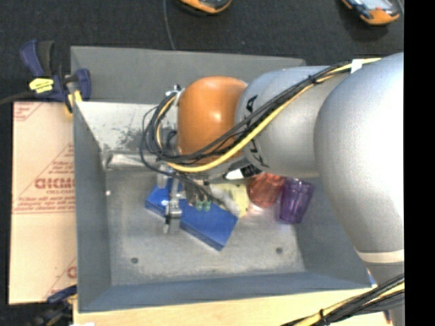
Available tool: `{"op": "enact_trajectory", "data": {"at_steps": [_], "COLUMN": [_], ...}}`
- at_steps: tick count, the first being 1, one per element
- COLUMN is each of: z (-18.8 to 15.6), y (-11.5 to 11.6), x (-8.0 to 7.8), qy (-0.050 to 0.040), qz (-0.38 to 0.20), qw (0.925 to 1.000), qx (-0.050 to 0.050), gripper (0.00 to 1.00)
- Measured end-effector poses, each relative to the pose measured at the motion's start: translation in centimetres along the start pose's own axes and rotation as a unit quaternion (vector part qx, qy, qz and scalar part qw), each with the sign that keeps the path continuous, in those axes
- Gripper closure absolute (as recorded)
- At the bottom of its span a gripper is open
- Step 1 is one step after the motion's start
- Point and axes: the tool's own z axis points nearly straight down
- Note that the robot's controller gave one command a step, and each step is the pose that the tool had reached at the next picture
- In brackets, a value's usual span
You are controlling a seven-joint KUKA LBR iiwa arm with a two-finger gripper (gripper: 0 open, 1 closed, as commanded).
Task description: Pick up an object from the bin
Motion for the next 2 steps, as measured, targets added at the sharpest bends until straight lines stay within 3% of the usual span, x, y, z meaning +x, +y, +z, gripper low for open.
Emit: {"op": "enact_trajectory", "data": {"at_steps": [1, 2], "z": [-0.5, 5.9], "y": [-0.1, -1.8], "x": [-0.2, -5.4], "qy": [-0.0040, -0.0071], "qz": [0.002, -0.097], "qw": [1.0000, 0.9952], "qx": [-0.001, 0.000], "gripper": [0.00, 0.00]}}
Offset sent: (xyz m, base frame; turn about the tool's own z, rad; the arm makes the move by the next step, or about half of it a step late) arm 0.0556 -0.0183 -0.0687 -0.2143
